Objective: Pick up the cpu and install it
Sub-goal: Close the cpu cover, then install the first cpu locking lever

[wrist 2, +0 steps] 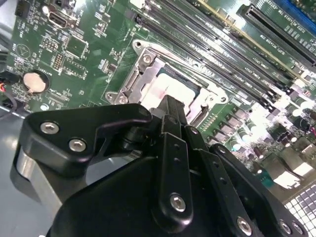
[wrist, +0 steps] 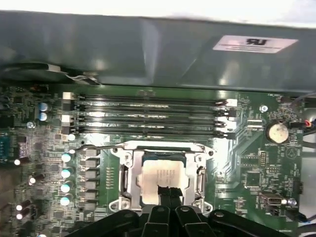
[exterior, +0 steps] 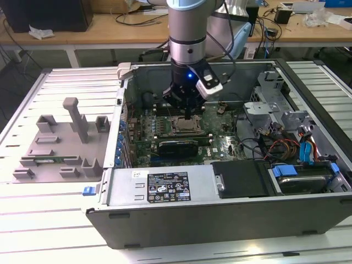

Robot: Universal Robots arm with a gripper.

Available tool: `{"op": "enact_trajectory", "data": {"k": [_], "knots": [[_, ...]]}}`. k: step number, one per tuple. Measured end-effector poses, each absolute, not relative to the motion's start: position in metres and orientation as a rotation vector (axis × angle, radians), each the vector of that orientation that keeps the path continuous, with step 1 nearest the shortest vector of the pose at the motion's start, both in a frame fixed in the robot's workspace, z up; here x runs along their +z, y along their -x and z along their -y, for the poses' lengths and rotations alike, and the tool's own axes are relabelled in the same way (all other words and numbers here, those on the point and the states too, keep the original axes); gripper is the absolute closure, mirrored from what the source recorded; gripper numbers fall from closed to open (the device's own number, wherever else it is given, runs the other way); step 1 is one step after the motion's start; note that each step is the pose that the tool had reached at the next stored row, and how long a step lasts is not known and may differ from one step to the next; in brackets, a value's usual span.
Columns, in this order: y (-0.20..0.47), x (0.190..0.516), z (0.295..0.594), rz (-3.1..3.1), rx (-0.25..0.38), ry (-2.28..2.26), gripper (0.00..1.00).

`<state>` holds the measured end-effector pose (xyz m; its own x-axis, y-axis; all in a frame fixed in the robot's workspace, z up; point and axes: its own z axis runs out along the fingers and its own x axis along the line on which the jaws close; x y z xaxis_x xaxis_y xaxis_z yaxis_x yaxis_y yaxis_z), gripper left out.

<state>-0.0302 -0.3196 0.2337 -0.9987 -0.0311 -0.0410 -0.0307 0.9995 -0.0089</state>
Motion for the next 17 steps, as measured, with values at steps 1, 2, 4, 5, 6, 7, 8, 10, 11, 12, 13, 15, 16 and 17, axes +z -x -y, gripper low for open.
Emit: {"op": "enact_trajectory", "data": {"k": [1, 2, 4, 5, 6, 7, 8, 10, 11, 12, 13, 15, 16, 17], "knots": [[0.030, 0.236, 0.319, -3.100, -0.013, 0.048, 0.89], [0.030, 0.239, 0.319, -3.100, -0.013, 0.048, 0.89], [0.030, 0.246, 0.319, -3.100, -0.013, 0.048, 0.89], [0.030, 0.250, 0.319, -3.100, -0.013, 0.048, 0.89], [0.030, 0.252, 0.319, -3.100, -0.013, 0.048, 0.89], [0.030, 0.252, 0.319, -3.100, -0.013, 0.048, 0.89], [0.030, 0.252, 0.319, -3.100, -0.013, 0.048, 0.89], [0.030, 0.253, 0.319, -3.100, -0.013, 0.048, 0.89], [0.030, 0.253, 0.319, -3.100, -0.013, 0.048, 0.89], [0.030, 0.253, 0.319, -3.100, -0.013, 0.048, 0.89], [0.030, 0.253, 0.319, -3.100, -0.013, 0.048, 0.89], [0.030, 0.253, 0.319, -3.100, -0.013, 0.048, 0.89], [0.030, 0.253, 0.319, -3.100, -0.013, 0.048, 0.89], [0.030, 0.253, 0.319, -3.100, -0.013, 0.048, 0.89]]}}
